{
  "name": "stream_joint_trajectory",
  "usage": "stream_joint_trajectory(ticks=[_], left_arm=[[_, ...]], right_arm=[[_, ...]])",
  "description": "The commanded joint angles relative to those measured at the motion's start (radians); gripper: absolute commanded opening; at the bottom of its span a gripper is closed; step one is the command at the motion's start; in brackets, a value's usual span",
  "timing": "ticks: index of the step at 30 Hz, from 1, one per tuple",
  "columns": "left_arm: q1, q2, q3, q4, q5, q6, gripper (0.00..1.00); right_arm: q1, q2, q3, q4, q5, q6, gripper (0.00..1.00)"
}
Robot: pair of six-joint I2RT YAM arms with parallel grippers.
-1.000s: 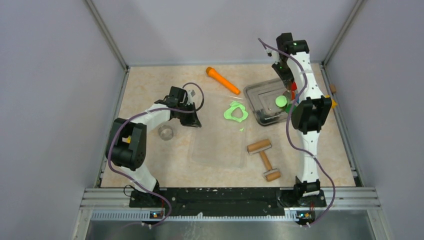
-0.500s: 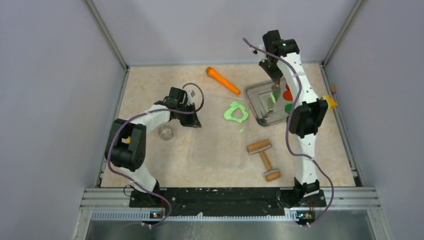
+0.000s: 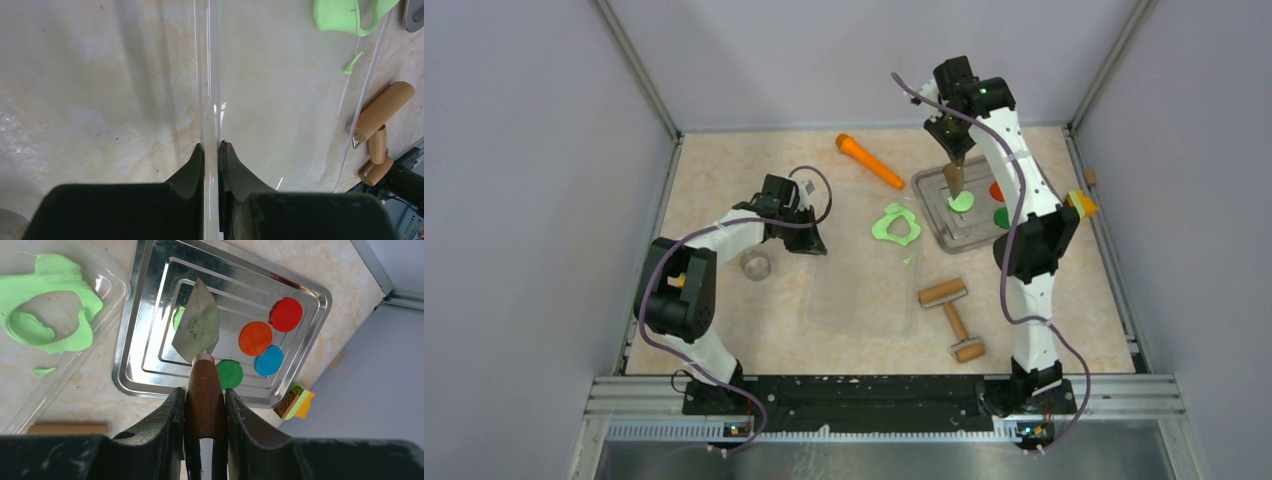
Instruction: Roll out the dumpling wrappers from the dough
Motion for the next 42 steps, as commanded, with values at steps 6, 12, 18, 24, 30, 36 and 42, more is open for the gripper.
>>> stream_joint_trajectory(ticks=[6,12,18,24,30,36,42], left_arm=[[-0.003,-0.029,0.016,0.029,0.021,0.001,0.11],[-0.002,-0.047,0.073,0.002,0.02,0.045,0.18],[-0.001,-0.07,0.201,-0.074,0.06,0.164,0.36],[-0.001,-0.08,0.252,-0.109,0.058,0.246,0.45],[-0.001,-0.123,0.23,-0.144,0.043,0.269,0.45],[-0.001,-0.153,0.153,-0.152,0.039,0.26,0.45],[-0.001,-0.166,0.114,-0.145,0.065,0.235,0.45]], right_arm=[[-0.002,-0.093,-0.022,0.072,0.022,-0.001,0.0],[-0.1,-0.133,0.007,0.052,-0.128,0.032,0.0],[-0.309,-0.259,-0.134,0.008,-0.505,-0.008,0.0],[-0.586,-0.416,-0.474,-0.122,-0.85,-0.226,0.0],[-0.723,-0.636,-0.92,-0.127,-0.83,-0.428,0.0],[-0.761,-0.774,-1.212,-0.031,-0.785,-0.473,0.0],[-0.788,-0.797,-1.341,0.094,-0.783,-0.441,0.0]])
